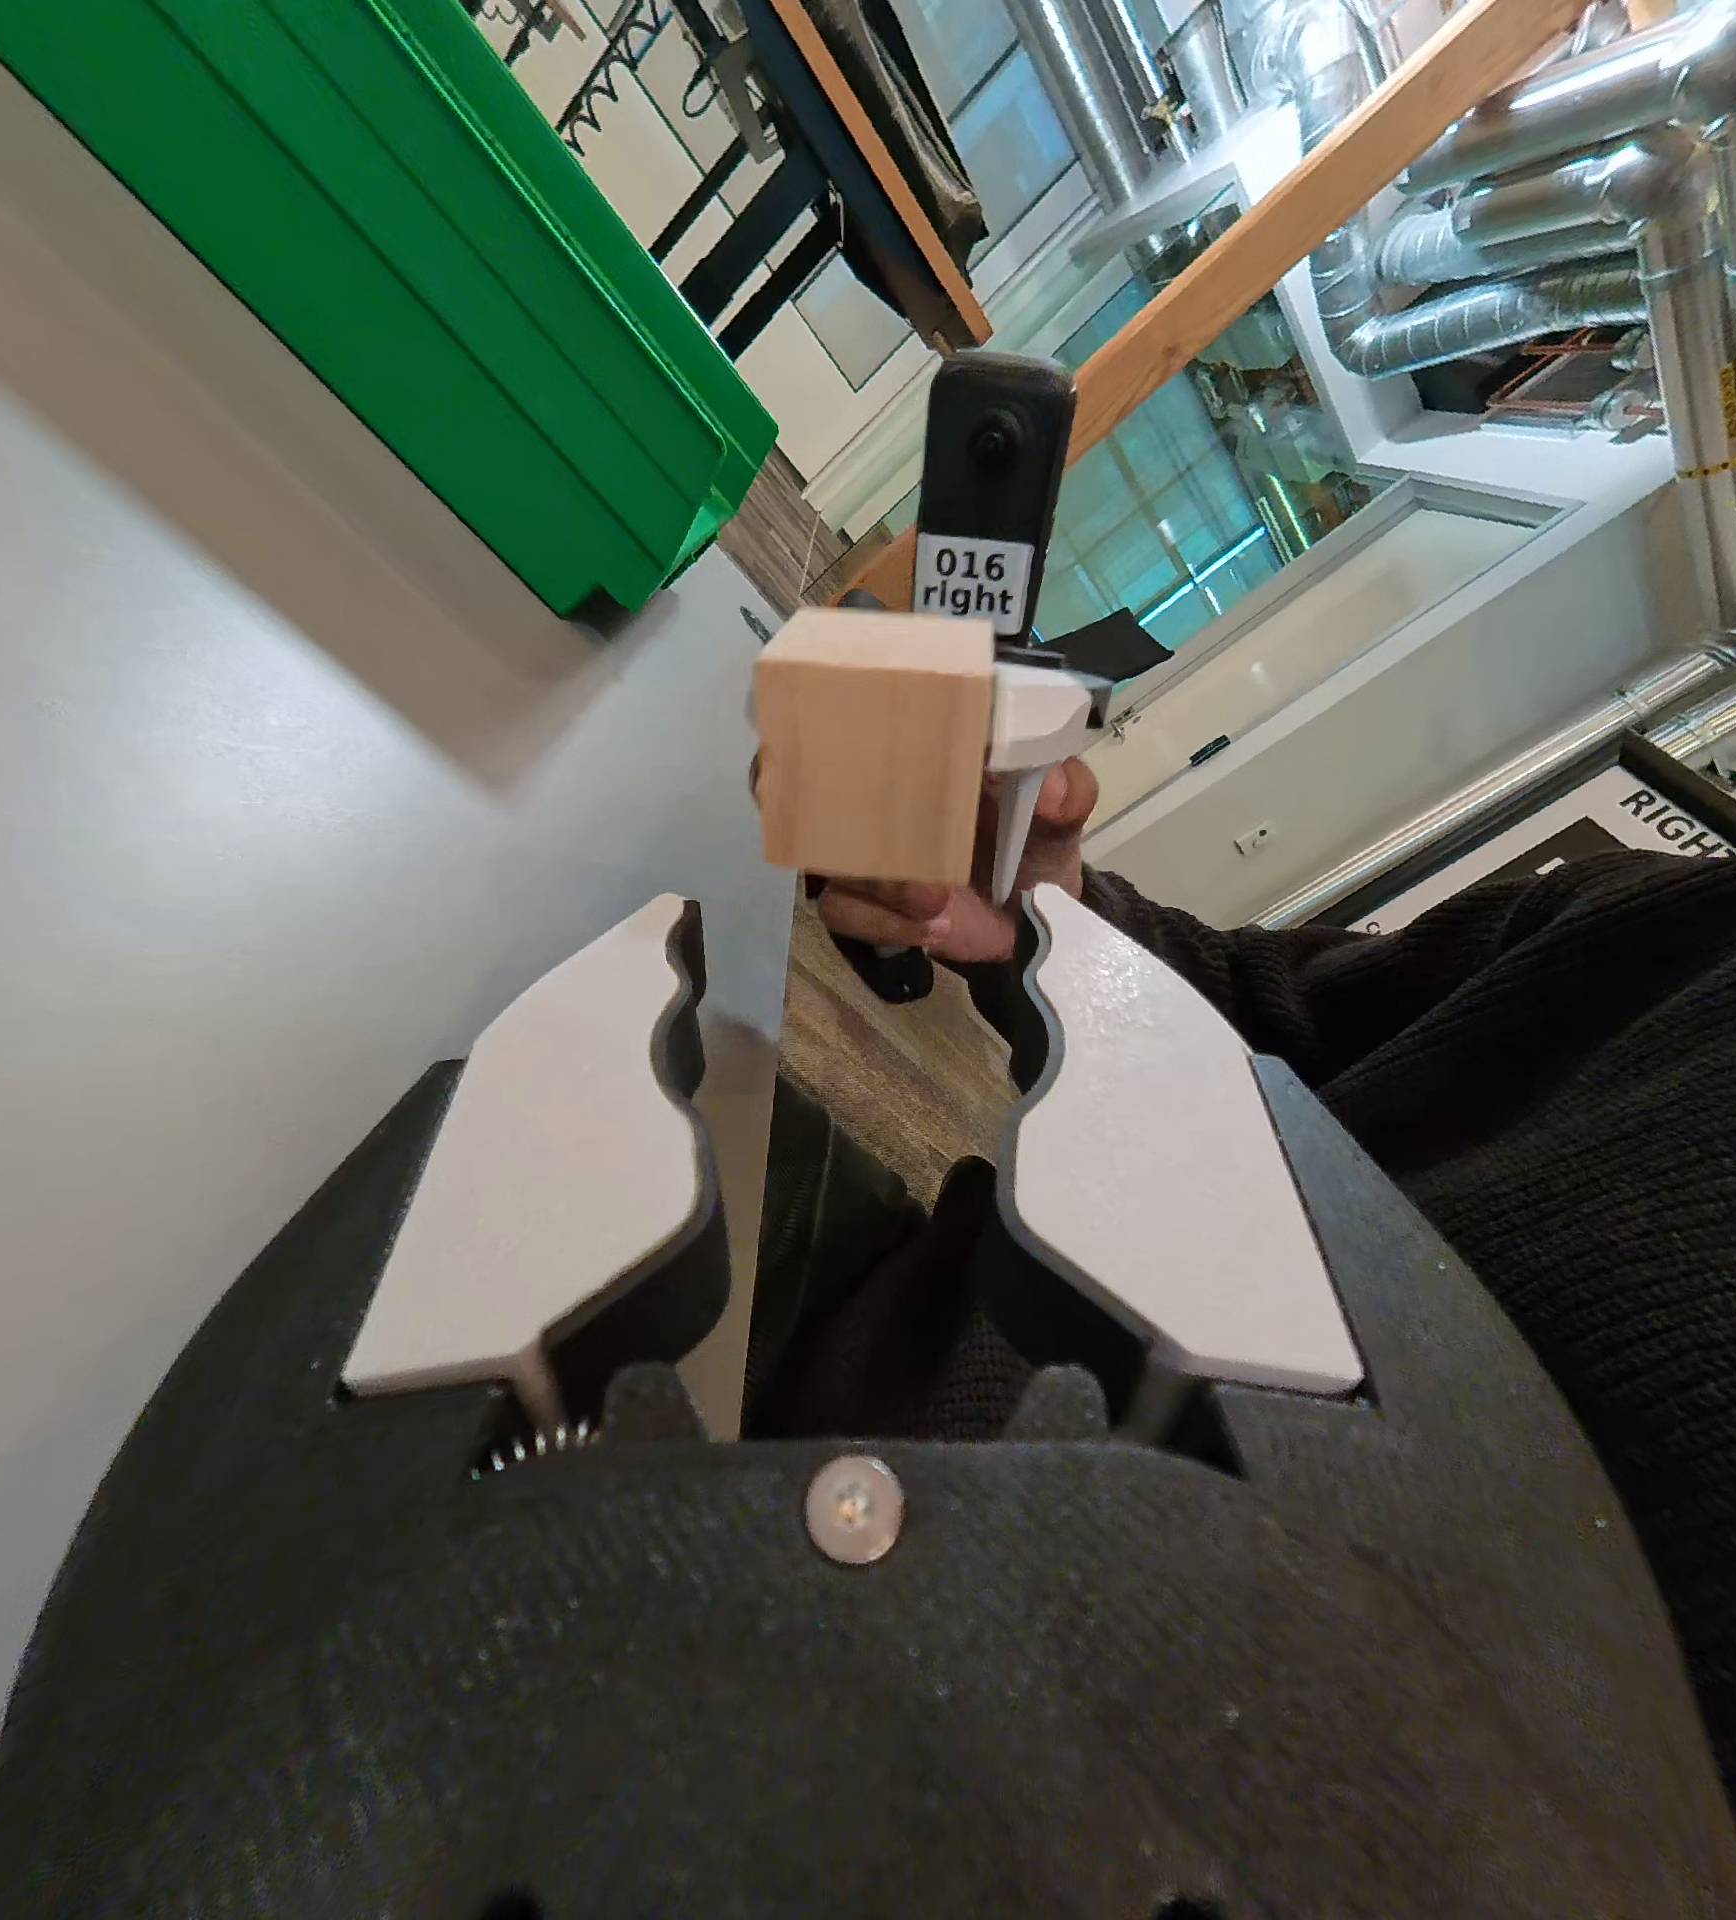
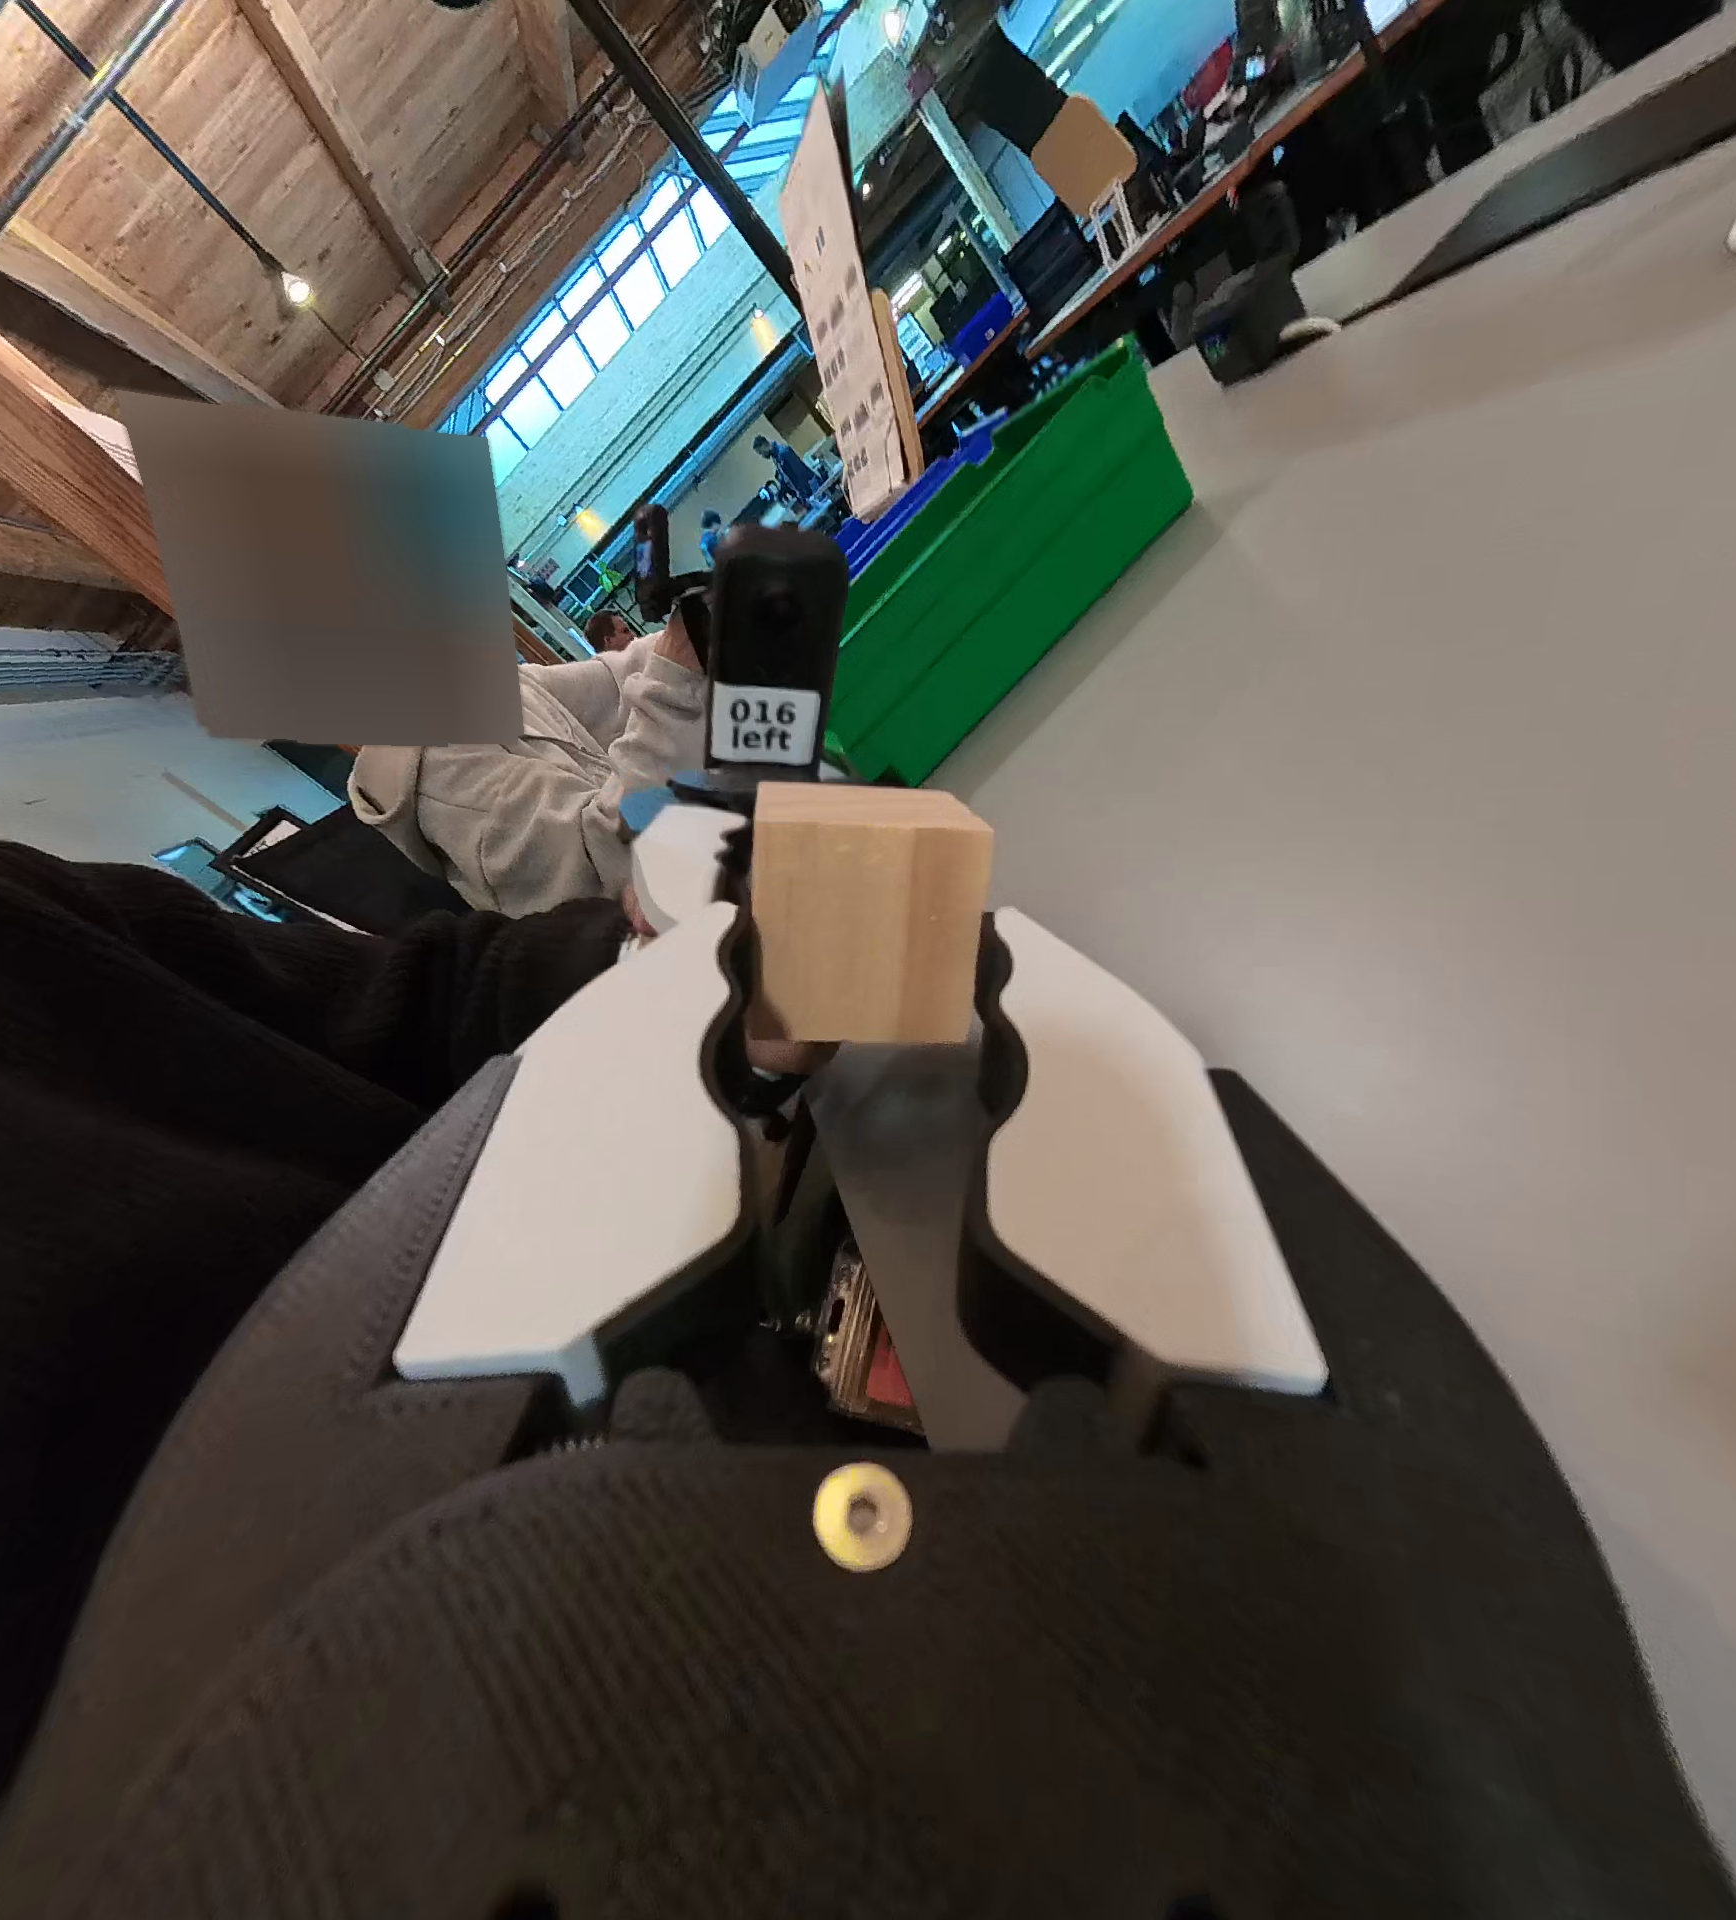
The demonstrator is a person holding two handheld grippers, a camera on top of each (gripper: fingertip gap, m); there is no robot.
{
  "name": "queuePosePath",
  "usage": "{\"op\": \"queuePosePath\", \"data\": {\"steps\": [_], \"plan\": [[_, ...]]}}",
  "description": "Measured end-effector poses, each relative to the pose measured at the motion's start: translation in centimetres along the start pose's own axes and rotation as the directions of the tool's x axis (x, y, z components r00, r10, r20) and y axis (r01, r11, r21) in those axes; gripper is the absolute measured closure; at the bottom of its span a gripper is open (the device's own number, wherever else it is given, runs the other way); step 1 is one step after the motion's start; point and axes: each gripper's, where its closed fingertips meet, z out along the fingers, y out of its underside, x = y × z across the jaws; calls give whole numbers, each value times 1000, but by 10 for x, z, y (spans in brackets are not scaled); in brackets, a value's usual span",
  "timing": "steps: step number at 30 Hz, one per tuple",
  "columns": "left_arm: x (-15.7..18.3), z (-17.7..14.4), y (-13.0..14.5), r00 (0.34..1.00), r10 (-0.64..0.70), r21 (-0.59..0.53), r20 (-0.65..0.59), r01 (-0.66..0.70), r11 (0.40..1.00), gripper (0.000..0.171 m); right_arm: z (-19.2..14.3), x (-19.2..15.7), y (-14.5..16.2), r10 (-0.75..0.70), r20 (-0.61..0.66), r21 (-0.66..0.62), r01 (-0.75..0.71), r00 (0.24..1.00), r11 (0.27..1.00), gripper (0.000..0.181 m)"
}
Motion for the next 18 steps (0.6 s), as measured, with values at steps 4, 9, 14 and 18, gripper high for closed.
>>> {"op": "queuePosePath", "data": {"steps": [4,9,14,18], "plan": [[-1,-1,-1,1000,-1,8,-1,1,1000,114,-27,-5,-48,-144,-65,71,148,987,986,139],[-5,-1,-2,1000,-14,12,5,14,1000,115,-105,27,-132,-468,-332,-106,460,819,881,139],[-6,2,1,1000,2,-8,1,-2,1000,116,-175,110,-172,-799,-260,-641,522,543,563,139],[-7,7,3,1000,25,-26,0,-25,999,116,-209,168,-151,-773,-77,-870,336,630,361,139]]}}
